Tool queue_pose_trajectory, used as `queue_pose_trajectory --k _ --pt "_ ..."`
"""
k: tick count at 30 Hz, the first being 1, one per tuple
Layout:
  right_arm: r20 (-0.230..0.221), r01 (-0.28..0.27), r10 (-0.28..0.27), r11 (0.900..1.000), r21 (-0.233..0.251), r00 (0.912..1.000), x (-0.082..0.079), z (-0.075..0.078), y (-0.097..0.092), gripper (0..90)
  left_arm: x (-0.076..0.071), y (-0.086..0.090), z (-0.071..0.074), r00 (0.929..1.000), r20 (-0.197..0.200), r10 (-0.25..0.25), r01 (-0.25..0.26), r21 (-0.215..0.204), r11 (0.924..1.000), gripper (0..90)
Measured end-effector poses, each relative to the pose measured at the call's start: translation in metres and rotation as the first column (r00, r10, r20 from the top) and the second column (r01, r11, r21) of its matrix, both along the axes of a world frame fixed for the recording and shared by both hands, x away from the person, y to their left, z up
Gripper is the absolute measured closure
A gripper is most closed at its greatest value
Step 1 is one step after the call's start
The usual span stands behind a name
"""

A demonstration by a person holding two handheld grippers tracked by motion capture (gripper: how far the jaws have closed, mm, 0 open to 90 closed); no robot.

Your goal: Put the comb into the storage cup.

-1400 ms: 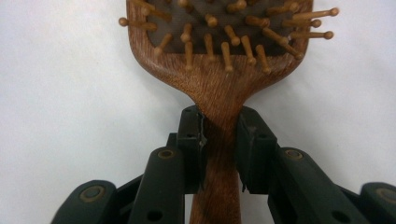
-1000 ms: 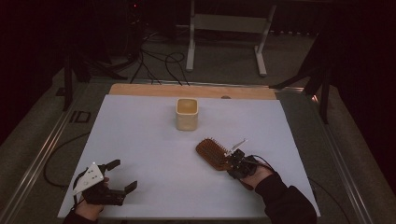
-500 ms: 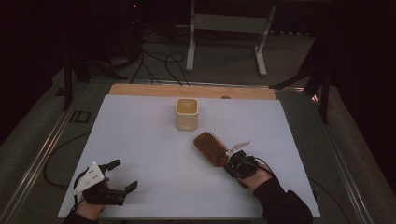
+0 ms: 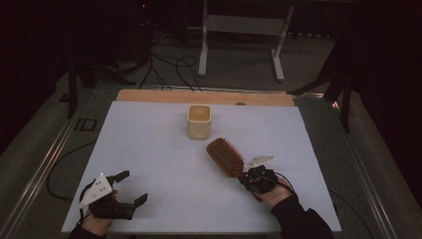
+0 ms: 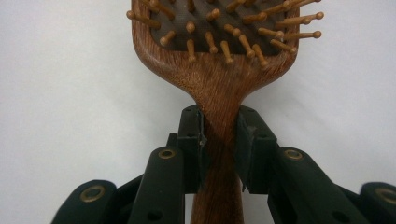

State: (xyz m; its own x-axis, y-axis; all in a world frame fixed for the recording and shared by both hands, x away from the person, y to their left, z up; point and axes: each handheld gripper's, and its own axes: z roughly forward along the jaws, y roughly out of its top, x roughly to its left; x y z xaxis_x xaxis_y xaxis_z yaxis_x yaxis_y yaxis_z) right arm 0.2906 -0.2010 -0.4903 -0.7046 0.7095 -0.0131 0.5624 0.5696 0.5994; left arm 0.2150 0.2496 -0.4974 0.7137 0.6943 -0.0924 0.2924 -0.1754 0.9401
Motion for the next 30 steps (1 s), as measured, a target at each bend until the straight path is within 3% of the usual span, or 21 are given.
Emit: queue_pose_trajectory --k 6,15,19,21,27,30 --pt "0.026 -0.008 0.007 0.9997 0.023 0.9996 -0.005 0.002 0.002 73.5 0.0 0.0 0.0 1.0 -0.001 -0.001 0.001 -0.001 1.0 0.0" --pt "0.108 -0.025 0.02 0.9983 0.053 0.9939 -0.013 0.006 0.003 73.5 0.0 -0.004 0.002 0.9998 -0.012 -0.013 0.013 -0.016 0.9998 0.0" --pt "0.118 -0.041 0.032 0.9967 0.071 0.9925 -0.015 0.008 0.001 73.5 0.001 -0.007 0.005 0.9995 -0.017 -0.027 0.027 -0.025 0.9993 0.0" --pt "0.137 -0.041 0.031 0.9971 0.065 0.9901 -0.017 0.008 0.001 73.5 0.002 -0.01 0.008 0.9991 -0.024 -0.034 0.034 -0.026 0.9991 0.0" --pt "0.176 -0.04 0.021 0.9934 0.107 0.9842 -0.02 0.01 -0.002 73.5 0.008 -0.017 0.018 0.997 -0.055 -0.054 0.051 -0.054 0.9972 0.0" --pt "0.188 -0.042 0.018 0.9911 0.127 0.9821 -0.022 0.012 -0.003 73.4 0.012 -0.023 0.027 0.9957 -0.067 -0.063 0.06 -0.047 0.9971 0.0"
